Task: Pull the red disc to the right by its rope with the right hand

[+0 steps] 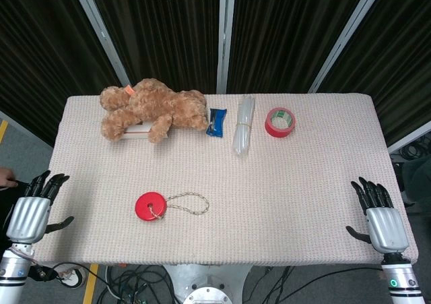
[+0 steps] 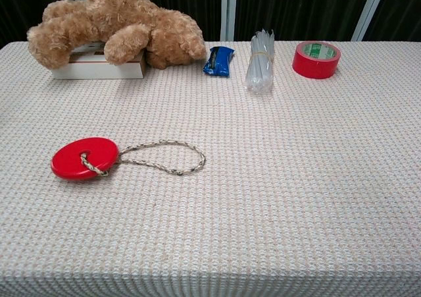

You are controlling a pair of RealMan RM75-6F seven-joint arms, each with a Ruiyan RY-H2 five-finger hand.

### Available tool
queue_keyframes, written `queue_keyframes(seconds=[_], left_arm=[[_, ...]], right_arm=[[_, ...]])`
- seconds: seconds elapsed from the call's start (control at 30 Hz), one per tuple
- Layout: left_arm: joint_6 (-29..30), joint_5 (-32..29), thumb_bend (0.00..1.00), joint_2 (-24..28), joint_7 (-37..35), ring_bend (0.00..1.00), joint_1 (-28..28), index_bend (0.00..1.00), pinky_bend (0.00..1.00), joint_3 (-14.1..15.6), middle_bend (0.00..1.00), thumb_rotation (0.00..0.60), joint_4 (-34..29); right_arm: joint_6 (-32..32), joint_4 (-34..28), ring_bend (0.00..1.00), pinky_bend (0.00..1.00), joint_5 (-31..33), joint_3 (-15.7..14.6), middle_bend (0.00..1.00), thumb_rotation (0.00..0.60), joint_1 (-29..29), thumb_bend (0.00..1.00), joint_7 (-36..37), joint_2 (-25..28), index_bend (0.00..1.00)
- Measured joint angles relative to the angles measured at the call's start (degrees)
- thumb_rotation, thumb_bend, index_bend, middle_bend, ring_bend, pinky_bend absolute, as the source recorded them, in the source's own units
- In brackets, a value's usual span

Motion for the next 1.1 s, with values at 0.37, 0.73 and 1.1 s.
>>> queue_keyframes(seconds=[0.37, 0.73, 1.1], left_arm=[[-0.3, -0.3, 0.02, 0.0, 0.0, 0.02, -0.1, 0.16, 0.12, 0.0, 0.15, 0.600, 0.2], [-0.8, -0.2, 0.02, -0.7, 0.2, 0.02, -0.3, 0.16, 0.12, 0.2, 0.15, 0.600, 1.2], [-1.3, -0.8, 0.02, -1.1, -0.6, 0.02, -0.3, 0.16, 0.12, 0.2, 0.15, 0.600, 2.1]], right_arm=[[-1.3, -0.9, 0.00, 0.00, -1.4, -0.3, 0.00, 0.600, 1.2, 0.00, -0.9, -0.1, 0.00], [-10.8, -6.6, 0.00, 0.00, -6.7, 0.3, 0.00, 0.600, 10.0, 0.00, -6.6, 0.9, 0.00], [-30.8, -14.0, 0.00, 0.00, -5.1, 4.8, 0.04, 0.600, 25.5, 0.01, -13.2, -2.5, 0.00]])
